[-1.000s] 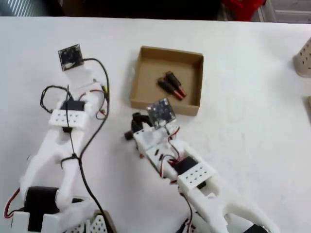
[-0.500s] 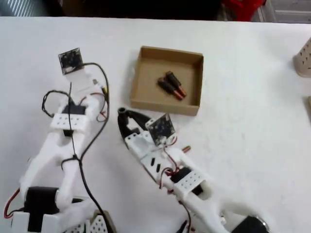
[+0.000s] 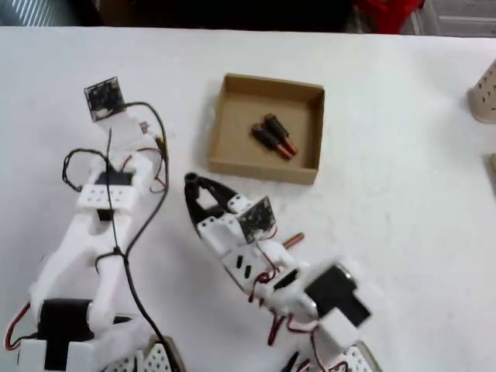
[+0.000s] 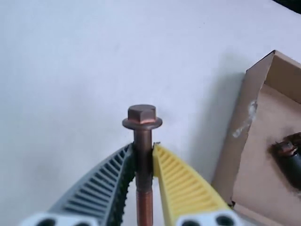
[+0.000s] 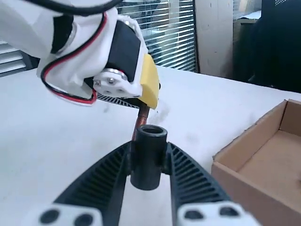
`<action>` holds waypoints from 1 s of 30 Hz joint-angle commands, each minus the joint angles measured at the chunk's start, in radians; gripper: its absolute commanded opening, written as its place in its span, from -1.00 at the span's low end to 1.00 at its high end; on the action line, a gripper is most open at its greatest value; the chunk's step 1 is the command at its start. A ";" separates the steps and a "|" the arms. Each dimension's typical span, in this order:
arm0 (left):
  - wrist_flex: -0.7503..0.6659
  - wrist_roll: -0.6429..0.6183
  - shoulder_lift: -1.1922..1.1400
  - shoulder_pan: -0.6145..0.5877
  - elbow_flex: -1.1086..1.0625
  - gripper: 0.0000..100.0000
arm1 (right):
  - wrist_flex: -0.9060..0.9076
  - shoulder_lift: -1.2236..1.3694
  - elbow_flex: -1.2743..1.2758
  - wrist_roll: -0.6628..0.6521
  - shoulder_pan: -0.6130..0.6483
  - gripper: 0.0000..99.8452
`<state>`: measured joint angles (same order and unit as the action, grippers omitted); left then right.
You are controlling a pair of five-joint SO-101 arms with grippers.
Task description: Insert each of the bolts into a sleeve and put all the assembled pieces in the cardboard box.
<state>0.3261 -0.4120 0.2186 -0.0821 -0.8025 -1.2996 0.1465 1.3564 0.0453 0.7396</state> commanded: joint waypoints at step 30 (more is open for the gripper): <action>-0.361 0.173 0.266 0.062 -0.275 -0.96 | -0.282 0.259 -0.083 0.002 0.041 -0.97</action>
<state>0.0176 -0.2493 0.3322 -0.0621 -1.0296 -1.5620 0.4104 1.3027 0.0453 0.7733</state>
